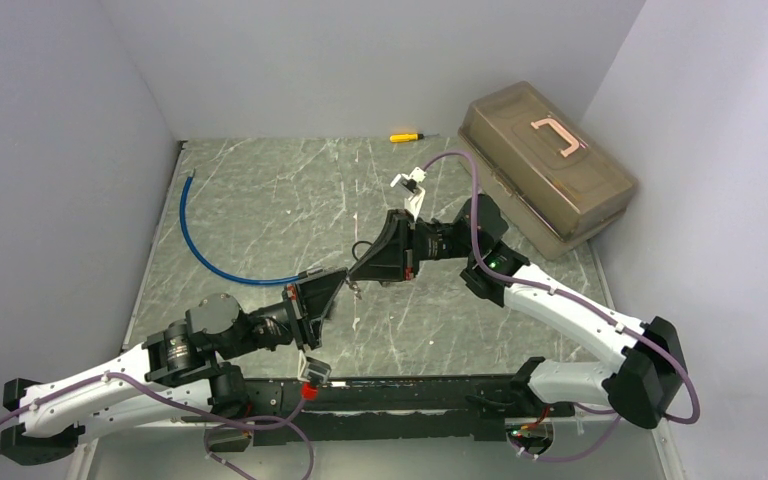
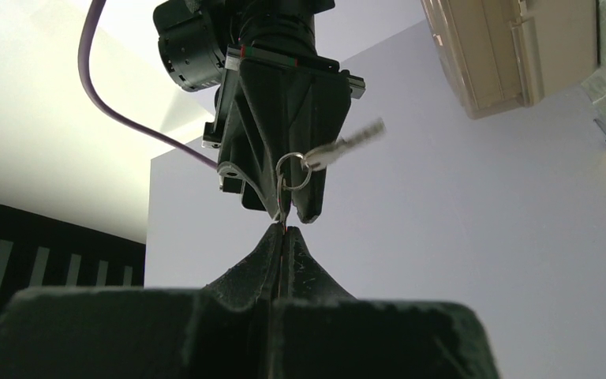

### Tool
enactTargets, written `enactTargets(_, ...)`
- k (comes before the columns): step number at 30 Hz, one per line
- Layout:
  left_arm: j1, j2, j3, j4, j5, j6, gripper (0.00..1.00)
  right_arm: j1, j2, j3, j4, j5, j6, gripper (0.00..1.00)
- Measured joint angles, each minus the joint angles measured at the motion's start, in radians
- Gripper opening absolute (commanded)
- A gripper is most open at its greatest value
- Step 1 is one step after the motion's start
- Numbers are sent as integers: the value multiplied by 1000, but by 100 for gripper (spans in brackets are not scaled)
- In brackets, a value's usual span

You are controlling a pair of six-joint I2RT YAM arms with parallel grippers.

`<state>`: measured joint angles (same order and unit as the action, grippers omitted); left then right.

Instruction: Unlock with the key

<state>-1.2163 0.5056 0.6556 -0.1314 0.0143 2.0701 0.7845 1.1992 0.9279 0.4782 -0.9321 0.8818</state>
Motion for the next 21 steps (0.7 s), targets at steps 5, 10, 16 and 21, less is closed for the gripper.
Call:
enactTargets(5, -2, 0, 0, 8, 1, 0, 0, 0, 14, -6, 37, -23, 32, 30)
enactTargets(10, -5, 0, 0, 13, 7, 0, 0, 0, 21, -8, 56, -42, 56, 32)
enactTargets(16, -7, 0, 0, 16, 15, 0, 0, 0, 25, -10, 79, -59, 79, 31)
enactTargets(21, -9, 1, 0, 14, 19, 0, 0, 0, 26, -21, 116, -75, 101, 4)
